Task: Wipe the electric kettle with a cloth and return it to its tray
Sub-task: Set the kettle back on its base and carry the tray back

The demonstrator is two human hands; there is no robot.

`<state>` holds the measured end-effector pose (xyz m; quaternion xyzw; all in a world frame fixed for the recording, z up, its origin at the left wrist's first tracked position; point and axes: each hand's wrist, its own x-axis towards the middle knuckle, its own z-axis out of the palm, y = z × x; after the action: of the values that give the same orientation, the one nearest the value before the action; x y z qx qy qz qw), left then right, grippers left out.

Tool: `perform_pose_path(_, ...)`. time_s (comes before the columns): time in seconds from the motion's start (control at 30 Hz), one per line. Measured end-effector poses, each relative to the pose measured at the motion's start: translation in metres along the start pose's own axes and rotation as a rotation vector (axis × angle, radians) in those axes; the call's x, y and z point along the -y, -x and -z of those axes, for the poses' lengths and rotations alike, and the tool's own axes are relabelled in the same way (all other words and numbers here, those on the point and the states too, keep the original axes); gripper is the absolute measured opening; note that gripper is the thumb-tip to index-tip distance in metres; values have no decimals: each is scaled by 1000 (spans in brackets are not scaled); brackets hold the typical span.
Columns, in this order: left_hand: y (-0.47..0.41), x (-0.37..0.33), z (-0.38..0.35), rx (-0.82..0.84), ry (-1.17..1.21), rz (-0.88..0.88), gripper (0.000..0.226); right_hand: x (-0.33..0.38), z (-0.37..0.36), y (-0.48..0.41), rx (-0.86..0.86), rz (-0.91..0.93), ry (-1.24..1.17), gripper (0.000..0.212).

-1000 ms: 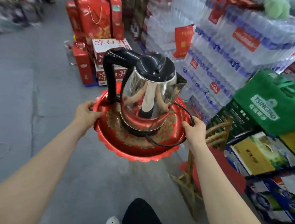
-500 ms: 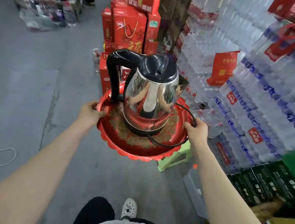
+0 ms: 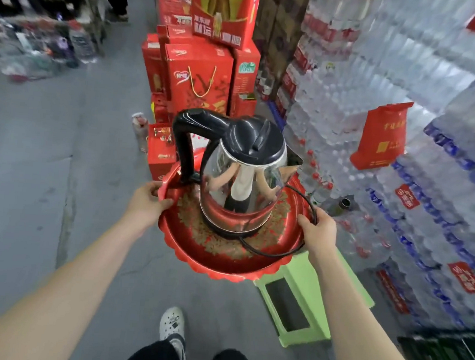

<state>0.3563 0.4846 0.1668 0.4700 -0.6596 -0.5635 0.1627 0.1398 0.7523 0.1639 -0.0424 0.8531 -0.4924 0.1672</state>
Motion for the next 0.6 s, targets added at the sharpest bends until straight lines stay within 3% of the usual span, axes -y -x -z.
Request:
perform_pose_path(0.33,-234,-40,-28,94,-120,5,38,43,-109,-172,-73,-89,76,34)
perform_pose_path(0.6,-392,-6,-80,94,-146,158,43,41,-194,-321,-19,-147,184,32)
